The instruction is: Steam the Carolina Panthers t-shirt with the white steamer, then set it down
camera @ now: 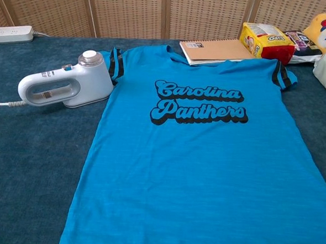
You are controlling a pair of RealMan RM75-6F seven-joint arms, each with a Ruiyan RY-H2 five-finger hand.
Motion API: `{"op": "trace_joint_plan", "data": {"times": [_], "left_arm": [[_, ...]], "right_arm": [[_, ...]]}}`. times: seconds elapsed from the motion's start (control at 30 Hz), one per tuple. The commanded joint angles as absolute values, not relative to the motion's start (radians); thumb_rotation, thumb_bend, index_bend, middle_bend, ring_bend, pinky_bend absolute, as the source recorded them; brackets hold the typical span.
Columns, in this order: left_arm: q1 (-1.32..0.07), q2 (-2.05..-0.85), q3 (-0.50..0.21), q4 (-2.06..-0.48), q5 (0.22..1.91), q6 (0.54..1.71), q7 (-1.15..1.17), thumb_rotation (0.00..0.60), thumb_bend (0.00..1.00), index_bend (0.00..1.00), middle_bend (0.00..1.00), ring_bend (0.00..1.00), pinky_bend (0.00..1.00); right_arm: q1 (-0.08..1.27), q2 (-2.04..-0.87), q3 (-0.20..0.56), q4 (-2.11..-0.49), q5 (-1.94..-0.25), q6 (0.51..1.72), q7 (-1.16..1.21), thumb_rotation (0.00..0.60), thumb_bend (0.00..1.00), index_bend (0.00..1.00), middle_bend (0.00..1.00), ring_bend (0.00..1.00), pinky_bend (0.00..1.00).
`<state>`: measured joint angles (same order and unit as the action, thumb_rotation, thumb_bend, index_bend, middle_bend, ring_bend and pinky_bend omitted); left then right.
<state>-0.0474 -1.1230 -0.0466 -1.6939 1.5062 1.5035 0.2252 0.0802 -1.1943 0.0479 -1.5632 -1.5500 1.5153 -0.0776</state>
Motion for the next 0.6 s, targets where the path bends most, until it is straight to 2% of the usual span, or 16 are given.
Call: {"op": "trace_joint_plan", "data": {"times": [0.03, 0.4, 0.6], "left_arm": [[-0.070, -1.126, -0.055, -1.713, 1.504, 1.480, 0.253, 0.424, 0.22, 0.07, 0.25, 0.15, 0.25], [-0.202, -1.223, -0.116, -1.756, 1.440, 1.347, 0.413, 0.417, 0.22, 0.07, 0.25, 0.15, 0.25], [-0.277, -1.319, -0.146, -1.720, 1.383, 1.277, 0.473, 0.417, 0.22, 0.07, 0.25, 0.15, 0.25]], "right_arm": [[0.078, -1.192, 0.047, -1.561, -1.549, 1.517, -0.075, 0.522, 0.29, 0.34, 0.37, 0.41, 0.41], [0.068, -1.193, 0.043, -1.540, -1.542, 1.518, -0.050, 0.522, 0.29, 0.34, 0.37, 0.41, 0.41], [0.053, -1.187, 0.043, -1.527, -1.536, 1.533, -0.034, 0.522, 0.29, 0.34, 0.37, 0.41, 0.41]]}}
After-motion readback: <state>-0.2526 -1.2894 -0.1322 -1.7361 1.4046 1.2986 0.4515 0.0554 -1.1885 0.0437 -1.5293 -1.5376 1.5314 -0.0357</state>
